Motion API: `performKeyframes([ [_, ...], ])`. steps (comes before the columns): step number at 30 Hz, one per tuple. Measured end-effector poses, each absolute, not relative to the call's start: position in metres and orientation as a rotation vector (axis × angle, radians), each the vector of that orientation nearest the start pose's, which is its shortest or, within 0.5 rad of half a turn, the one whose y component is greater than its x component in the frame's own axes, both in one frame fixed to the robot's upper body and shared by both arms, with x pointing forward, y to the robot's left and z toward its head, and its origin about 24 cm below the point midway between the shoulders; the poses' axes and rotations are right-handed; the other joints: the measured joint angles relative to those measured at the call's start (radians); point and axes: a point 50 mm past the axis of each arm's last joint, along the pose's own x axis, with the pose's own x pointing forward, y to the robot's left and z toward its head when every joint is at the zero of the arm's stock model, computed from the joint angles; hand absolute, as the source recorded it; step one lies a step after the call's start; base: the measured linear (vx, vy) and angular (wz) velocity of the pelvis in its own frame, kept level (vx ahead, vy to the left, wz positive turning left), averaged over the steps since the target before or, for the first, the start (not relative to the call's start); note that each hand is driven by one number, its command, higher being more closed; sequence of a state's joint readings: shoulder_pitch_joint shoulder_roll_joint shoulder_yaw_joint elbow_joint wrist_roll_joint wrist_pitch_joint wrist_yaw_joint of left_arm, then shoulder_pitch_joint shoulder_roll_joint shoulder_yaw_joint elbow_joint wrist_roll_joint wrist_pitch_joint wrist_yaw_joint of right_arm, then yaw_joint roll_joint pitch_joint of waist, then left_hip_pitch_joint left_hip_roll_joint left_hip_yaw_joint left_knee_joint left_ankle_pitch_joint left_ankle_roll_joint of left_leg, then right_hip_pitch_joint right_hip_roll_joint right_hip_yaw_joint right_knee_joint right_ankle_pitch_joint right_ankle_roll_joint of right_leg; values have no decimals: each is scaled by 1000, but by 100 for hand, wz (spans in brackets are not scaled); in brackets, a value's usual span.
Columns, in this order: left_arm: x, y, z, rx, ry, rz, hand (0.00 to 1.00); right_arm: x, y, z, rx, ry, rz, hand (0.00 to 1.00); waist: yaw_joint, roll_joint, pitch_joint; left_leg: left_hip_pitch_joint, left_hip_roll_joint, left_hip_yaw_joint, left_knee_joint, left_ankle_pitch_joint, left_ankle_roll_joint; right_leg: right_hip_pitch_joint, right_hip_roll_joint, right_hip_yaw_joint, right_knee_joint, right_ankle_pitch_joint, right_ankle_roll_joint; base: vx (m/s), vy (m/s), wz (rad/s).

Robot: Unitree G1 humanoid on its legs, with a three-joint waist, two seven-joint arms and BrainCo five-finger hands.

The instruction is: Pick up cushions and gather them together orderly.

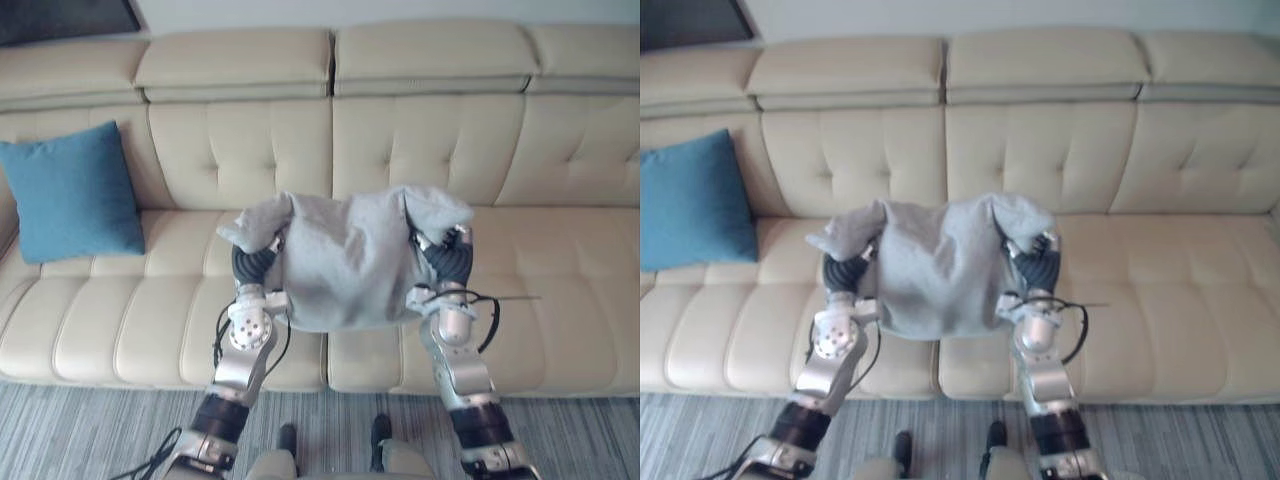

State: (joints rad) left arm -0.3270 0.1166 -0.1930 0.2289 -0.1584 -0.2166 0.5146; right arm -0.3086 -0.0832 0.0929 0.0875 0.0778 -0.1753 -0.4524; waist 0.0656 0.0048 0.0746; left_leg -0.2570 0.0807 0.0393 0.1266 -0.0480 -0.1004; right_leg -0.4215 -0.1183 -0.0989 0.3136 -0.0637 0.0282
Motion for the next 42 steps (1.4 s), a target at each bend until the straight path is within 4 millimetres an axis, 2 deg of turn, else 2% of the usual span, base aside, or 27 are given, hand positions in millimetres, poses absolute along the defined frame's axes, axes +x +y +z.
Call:
performKeyframes([
  [2,320,134,114,-61,-332,272,100,312,-138,141,87,-440,-292,100,0,3,19,-70,-2,-1,-3,22,-6,-77,-4,3,16,10,-8,-114,-30,5],
  [5,337,139,139,-42,-397,300,100,321,-133,164,107,-506,-307,100,-2,3,45,-120,1,2,-3,36,-12,-138,-3,2,28,19,-17,-76,-42,-3],
  [8,356,135,172,-31,-466,299,100,336,-135,191,105,-566,-366,100,-5,14,62,-180,1,3,-13,56,-19,-207,-2,5,31,34,-21,-22,-41,-2],
  [10,361,133,184,-34,-489,302,100,341,-137,200,110,-586,-385,100,-6,16,68,-202,1,5,-20,62,-21,-233,-2,7,28,40,-22,0,0,0],
  [11,368,131,201,-37,-524,306,100,344,-137,214,114,-623,-397,100,-6,18,90,-225,0,7,-24,70,-22,-257,-1,10,25,48,-23,-24,-14,-5],
  [14,380,132,230,-19,-567,330,100,354,-137,237,130,-659,-425,100,-7,22,124,-271,6,10,-50,94,-25,-304,12,20,-14,85,-25,-10,-14,-10],
  [16,384,131,242,-16,-581,332,100,359,-139,244,147,-658,-442,100,-7,25,144,-295,11,13,-53,98,-27,-319,18,21,-40,103,-25,9,-6,-9],
  [17,386,130,245,-15,-582,331,0,360,-141,245,160,-652,-450,0,-7,27,149,-305,14,13,-53,99,-28,-323,22,21,-52,110,-25,27,-1,-7],
  [20,390,134,251,-41,-574,359,0,365,-142,251,186,-644,-453,0,-7,33,153,-328,20,18,-53,99,-28,-335,28,22,-80,124,-26,38,0,-6],
  [25,396,143,274,-102,-581,406,0,372,-146,274,260,-658,-457,0,-2,35,176,-334,29,30,-53,99,-28,-334,32,21,-92,128,-26,0,0,0],
  [31,400,142,293,-169,-588,360,0,375,-159,299,314,-685,-423,0,0,38,204,-351,31,29,-53,99,-29,-330,34,17,-131,152,-23,0,0,0],
  [34,402,151,300,-238,-579,337,0,378,-180,309,386,-679,-421,0,3,38,204,-347,31,29,-53,99,-29,-322,34,13,-135,154,-23,0,0,0],
  [38,399,181,308,-301,-595,360,0,374,-210,314,411,-692,-441,0,2,37,207,-307,33,31,-53,99,-29,-275,35,7,-149,154,-23,19,-14,1],
  [41,394,201,307,-322,-626,379,0,369,-234,308,381,-696,-466,0,0,36,207,-264,35,32,-54,99,-29,-220,36,1,-165,154,-23,61,-27,5],
  [42,389,212,300,-338,-644,389,0,364,-243,299,355,-695,-477,0,-1,36,207,-243,34,33,-54,99,-29,-195,36,1,-173,154,-23,65,-19,1],
])
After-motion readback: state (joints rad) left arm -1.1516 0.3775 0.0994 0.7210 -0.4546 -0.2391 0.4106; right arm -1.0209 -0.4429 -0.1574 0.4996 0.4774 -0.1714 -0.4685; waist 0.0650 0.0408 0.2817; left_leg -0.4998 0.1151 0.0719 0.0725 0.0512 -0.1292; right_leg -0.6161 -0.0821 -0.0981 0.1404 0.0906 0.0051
